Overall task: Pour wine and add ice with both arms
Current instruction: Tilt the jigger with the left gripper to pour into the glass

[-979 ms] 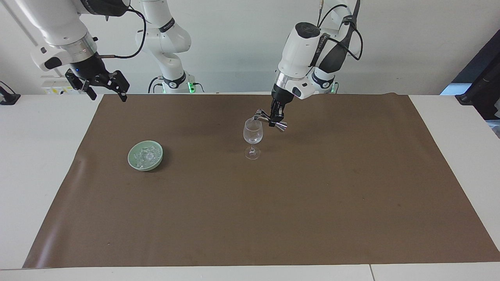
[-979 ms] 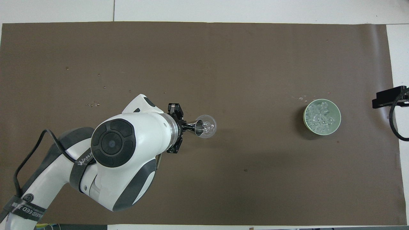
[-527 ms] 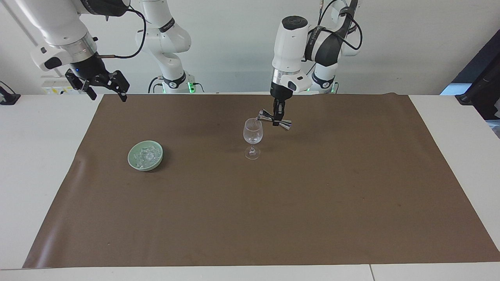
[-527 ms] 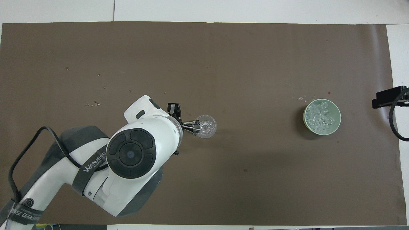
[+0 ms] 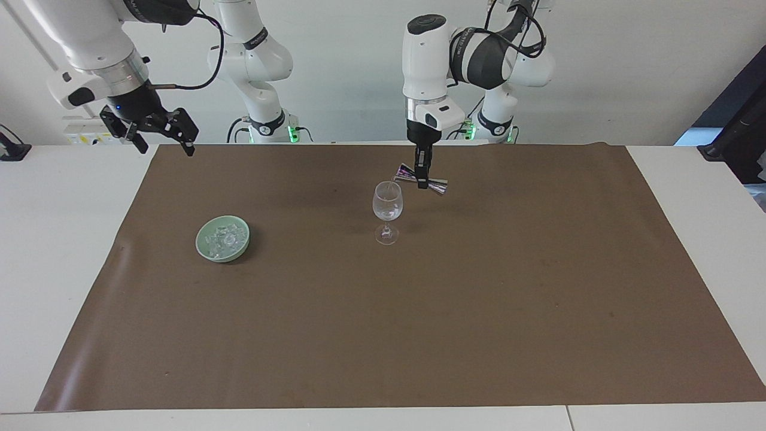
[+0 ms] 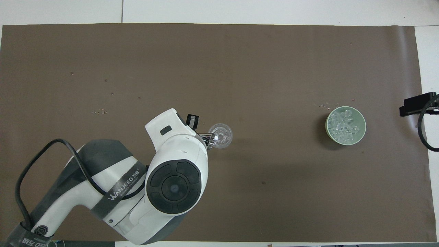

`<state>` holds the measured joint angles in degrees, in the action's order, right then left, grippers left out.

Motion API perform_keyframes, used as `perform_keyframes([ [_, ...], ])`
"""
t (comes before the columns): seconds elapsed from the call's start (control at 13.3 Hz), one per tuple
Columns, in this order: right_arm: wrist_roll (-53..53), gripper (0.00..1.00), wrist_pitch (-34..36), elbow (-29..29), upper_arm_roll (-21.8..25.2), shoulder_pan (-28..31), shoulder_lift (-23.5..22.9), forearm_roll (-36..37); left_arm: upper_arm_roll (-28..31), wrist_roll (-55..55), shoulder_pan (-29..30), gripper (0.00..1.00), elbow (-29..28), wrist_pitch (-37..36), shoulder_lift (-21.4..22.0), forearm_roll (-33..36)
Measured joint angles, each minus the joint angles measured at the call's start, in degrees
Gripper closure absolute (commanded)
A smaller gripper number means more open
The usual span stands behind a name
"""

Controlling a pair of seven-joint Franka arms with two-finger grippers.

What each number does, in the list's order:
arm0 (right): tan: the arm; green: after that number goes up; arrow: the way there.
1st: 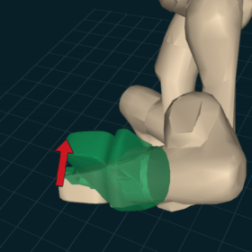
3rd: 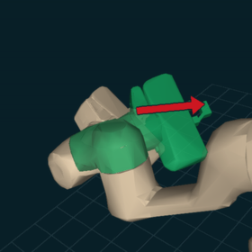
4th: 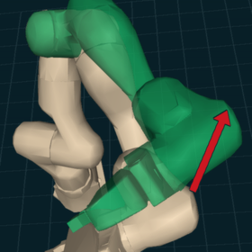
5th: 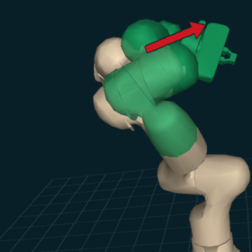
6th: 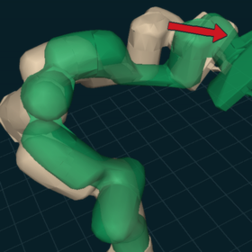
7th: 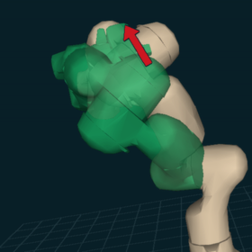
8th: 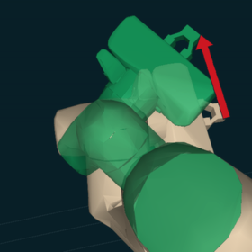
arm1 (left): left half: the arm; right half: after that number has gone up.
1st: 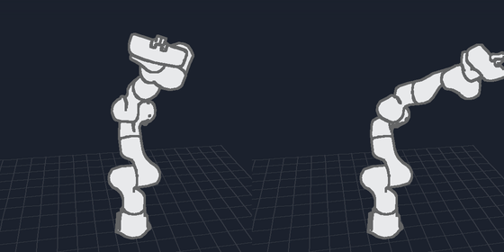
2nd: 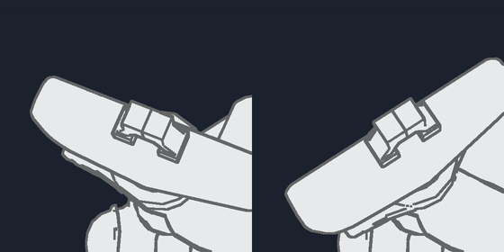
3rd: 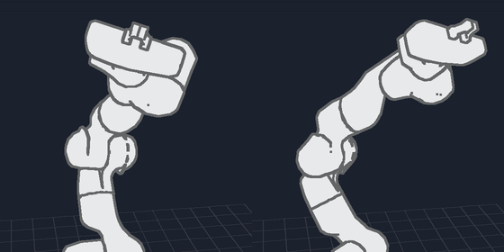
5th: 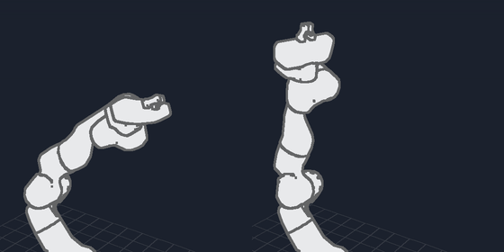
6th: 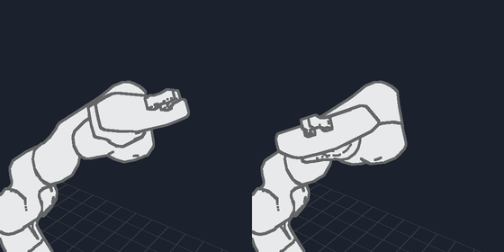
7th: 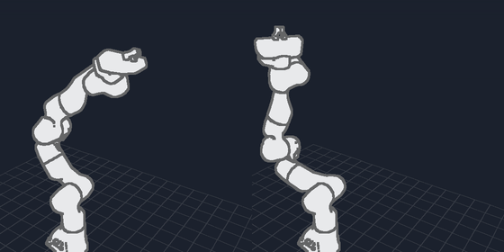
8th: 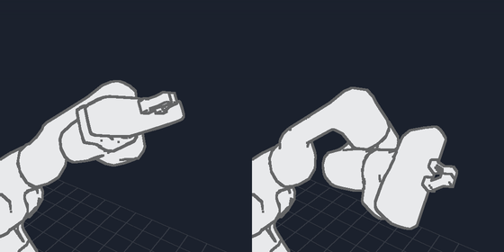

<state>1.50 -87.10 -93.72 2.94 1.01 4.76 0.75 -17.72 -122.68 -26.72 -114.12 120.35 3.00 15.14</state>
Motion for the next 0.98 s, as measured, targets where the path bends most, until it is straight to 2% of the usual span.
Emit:
perform_keyframes([
  [0.98, 0.00, 0.00, 0.00, -0.10, -0.13, -0.08, 0.00, 0.00, -0.09, -2.99, -3.29, 1.00, 4.46, -3.33, -4.06, 10.91],
])
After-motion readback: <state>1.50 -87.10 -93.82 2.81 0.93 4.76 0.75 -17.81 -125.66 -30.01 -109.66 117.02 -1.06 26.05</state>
